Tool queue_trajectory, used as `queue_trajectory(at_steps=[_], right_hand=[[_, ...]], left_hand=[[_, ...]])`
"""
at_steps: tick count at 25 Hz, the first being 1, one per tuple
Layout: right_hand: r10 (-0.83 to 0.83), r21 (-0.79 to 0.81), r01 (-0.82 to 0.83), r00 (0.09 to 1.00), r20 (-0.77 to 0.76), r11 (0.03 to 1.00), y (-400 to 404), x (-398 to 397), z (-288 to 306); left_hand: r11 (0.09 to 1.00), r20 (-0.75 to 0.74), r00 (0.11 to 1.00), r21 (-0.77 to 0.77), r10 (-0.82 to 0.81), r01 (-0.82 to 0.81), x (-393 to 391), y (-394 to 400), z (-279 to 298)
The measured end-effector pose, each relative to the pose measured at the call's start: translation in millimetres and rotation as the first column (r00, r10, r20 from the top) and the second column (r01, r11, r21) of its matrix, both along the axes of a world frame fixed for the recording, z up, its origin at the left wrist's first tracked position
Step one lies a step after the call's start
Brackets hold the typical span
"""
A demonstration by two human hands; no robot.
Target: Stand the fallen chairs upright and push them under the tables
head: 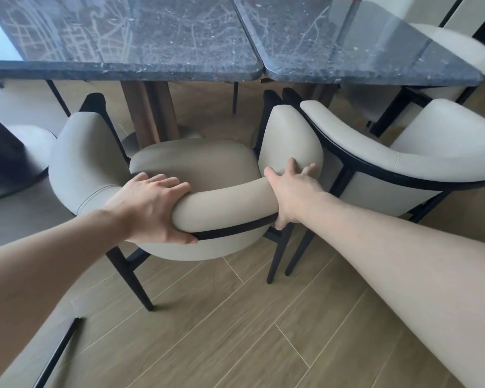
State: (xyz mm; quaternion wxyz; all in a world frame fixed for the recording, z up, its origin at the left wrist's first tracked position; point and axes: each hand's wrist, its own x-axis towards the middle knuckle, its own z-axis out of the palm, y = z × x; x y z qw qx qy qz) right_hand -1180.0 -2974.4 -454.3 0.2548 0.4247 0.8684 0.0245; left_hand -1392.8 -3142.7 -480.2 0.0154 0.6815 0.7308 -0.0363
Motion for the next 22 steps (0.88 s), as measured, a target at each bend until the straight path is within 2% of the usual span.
queue_trajectory(at_steps=[15, 19, 22], right_hand=[[-0.036, 0.070, 0.036, 0.999, -0.008, 0.997, 1, -15, -9], [-0.094, 0.064, 0.097, 0.994, -0.052, 0.993, -2, -13, -9], [-0.133, 0.126, 0.142, 0.988, -0.077, 0.982, -17, -17, -13]], left_hand=[[1.000, 0.048, 0.999, -0.006, 0.019, -0.018, -15, 5, 0], [0.996, 0.063, 0.994, -0.014, 0.088, -0.087, -10, 1, 2], [0.983, 0.091, 0.978, 0.000, 0.185, -0.186, -2, -9, -2]])
